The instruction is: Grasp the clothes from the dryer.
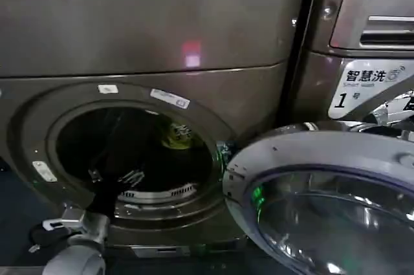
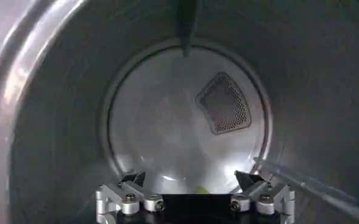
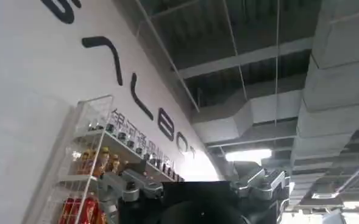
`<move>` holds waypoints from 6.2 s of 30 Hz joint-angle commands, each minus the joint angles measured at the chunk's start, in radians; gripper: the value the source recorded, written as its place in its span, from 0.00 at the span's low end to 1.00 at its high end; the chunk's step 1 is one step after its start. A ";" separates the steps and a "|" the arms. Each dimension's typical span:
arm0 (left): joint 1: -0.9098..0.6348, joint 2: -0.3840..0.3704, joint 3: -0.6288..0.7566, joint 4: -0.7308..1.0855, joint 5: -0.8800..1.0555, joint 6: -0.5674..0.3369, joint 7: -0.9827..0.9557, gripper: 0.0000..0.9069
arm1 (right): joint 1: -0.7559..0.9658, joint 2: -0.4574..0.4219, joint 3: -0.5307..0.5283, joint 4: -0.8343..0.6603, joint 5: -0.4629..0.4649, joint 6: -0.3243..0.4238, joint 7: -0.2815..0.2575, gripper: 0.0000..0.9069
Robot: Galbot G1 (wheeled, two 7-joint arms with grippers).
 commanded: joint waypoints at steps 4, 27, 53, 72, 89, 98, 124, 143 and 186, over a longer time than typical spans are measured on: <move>-0.005 0.005 -0.004 0.007 -0.004 -0.004 0.001 1.00 | -0.023 0.010 0.018 0.007 -0.057 -0.033 -0.017 1.00; -0.548 -0.035 0.142 0.629 0.033 -0.103 0.002 1.00 | -0.067 -0.001 0.078 0.010 -0.083 -0.059 -0.031 1.00; -1.083 -0.077 0.236 1.487 0.150 -0.189 0.305 1.00 | -0.092 0.003 0.123 -0.017 -0.074 -0.043 -0.059 1.00; -1.361 0.030 0.608 1.811 0.783 -0.395 1.014 1.00 | -0.091 0.007 0.131 -0.031 -0.081 -0.038 -0.072 1.00; -1.356 -0.001 0.714 1.940 0.945 -0.390 0.931 1.00 | -0.116 0.019 0.157 -0.028 -0.079 -0.041 -0.072 1.00; -1.353 -0.030 0.711 1.959 0.880 -0.384 0.902 0.06 | -0.119 0.028 0.164 -0.030 -0.079 -0.037 -0.074 1.00; -1.170 0.009 0.467 1.574 0.463 -0.289 0.607 0.00 | -0.072 0.026 0.118 -0.016 -0.083 -0.033 -0.068 1.00; -0.645 -0.059 0.188 0.846 0.148 -0.367 -0.041 0.00 | -0.031 0.022 0.084 -0.002 -0.085 -0.010 -0.061 1.00; -0.577 -0.080 0.211 0.750 0.109 -0.408 -0.200 0.00 | -0.045 0.023 0.115 -0.012 -0.111 0.008 -0.048 1.00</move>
